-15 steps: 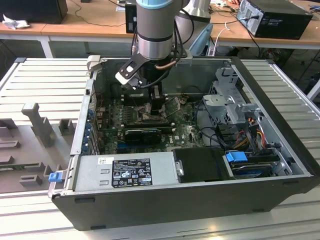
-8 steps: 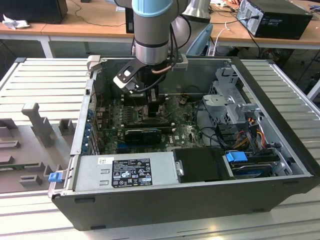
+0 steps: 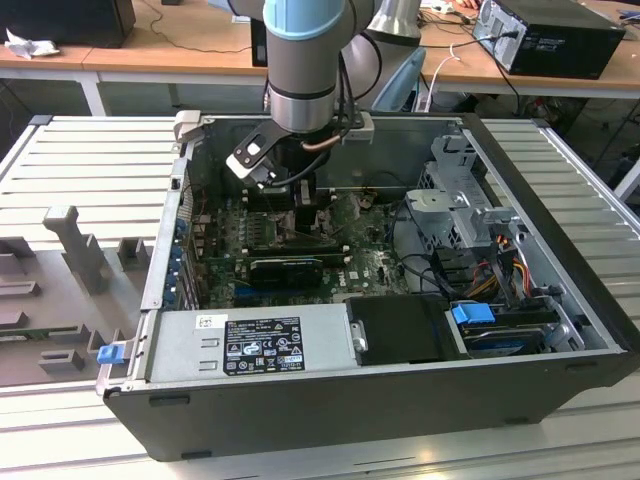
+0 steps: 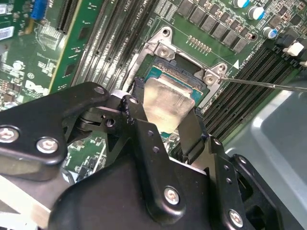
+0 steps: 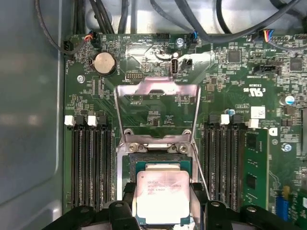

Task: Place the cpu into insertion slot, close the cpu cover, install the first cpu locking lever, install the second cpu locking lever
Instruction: 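Place the cpu into insertion slot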

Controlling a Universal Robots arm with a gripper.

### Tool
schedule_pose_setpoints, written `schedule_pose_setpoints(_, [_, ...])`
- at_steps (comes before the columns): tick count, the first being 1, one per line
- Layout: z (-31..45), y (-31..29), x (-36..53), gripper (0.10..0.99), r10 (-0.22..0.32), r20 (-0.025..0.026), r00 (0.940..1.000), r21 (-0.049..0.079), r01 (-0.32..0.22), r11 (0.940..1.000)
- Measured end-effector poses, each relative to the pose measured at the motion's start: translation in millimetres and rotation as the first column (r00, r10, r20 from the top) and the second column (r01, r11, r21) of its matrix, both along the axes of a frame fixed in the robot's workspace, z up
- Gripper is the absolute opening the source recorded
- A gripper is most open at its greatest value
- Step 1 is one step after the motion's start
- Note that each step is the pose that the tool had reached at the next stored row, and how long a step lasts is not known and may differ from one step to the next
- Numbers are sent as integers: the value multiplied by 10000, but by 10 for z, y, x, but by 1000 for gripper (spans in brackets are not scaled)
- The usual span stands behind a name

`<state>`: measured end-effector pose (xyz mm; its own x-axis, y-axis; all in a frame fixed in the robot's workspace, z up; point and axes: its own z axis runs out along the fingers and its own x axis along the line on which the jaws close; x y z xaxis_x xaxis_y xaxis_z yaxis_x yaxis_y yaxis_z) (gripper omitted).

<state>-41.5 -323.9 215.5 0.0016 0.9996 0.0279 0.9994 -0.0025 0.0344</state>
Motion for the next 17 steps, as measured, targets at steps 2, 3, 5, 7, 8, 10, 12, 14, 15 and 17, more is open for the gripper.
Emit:
schedule_pose_setpoints(2, [-35,14,0,529,-29,-1,10000,-1,29,10000])
schedule_pose_setpoints(3, [-47,19,0,529,-38,-1,10000,-1,38,10000])
schedule_pose_setpoints(5, [-79,29,0,529,-49,0,10000,0,49,10000])
schedule_pose_setpoints(7, [-101,37,0,529,-56,0,10000,-1,56,10000])
schedule_pose_setpoints(8, [-110,39,1,529,-61,0,10000,-1,61,10000])
schedule_pose_setpoints(10, [-124,40,1,529,-86,-1,10000,-1,86,10000])
schedule_pose_setpoints(12, [-137,41,0,529,-102,-1,9999,-1,102,9999])
schedule_pose_setpoints(14, [-144,40,0,529,-105,-2,9999,-3,105,9999])
schedule_pose_setpoints(15, [-145,40,0,529,-105,-1,9999,-1,105,9999])
schedule_pose_setpoints(17, [-145,40,0,541,-104,-1,9999,-2,104,9999])
